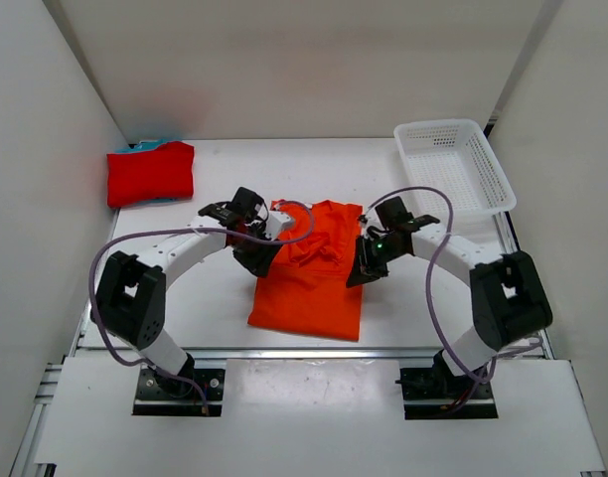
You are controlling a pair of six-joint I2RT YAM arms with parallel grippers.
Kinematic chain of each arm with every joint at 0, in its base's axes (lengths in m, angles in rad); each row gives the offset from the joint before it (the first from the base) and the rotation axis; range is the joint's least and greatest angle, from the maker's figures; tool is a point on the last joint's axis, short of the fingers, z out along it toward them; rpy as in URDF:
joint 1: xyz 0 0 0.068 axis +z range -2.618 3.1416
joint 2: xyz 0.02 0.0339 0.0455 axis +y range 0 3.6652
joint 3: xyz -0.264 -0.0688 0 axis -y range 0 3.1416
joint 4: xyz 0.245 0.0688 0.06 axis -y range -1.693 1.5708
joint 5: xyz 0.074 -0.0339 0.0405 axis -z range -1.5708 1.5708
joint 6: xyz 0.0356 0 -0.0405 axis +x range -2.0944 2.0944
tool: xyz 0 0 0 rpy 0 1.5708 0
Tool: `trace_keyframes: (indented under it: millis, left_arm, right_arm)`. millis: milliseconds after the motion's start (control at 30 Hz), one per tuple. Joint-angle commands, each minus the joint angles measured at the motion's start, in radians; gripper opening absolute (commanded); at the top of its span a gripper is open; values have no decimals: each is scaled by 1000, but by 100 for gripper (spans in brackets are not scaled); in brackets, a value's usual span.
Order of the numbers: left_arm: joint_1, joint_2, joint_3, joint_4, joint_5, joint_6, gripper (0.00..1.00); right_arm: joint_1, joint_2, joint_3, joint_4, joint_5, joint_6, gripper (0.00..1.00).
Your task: Fold and stack the t-shirts
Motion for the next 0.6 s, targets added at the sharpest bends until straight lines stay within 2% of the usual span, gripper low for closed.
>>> trace_keyframes:
  millis: [0, 167, 300, 467, 567]
  left_arm:
    - [-3, 22, 44, 41, -18, 17, 54]
    - [-9, 90, 98, 85, -90, -11, 55]
    - [12, 139, 116, 122, -129, -38, 54]
    - [38, 136, 93, 150, -199, -65, 55]
    - [51, 104, 99, 116, -224, -51, 55]
  right_arm:
    - [42, 70, 71, -10, -29, -97, 0]
    - [45, 158, 101, 56, 0, -88, 0]
    - [-1, 230, 139, 96, 26, -74, 0]
    - [-16, 314, 219, 70, 34, -115, 0]
    - [-23, 313, 277, 68, 33, -129, 2]
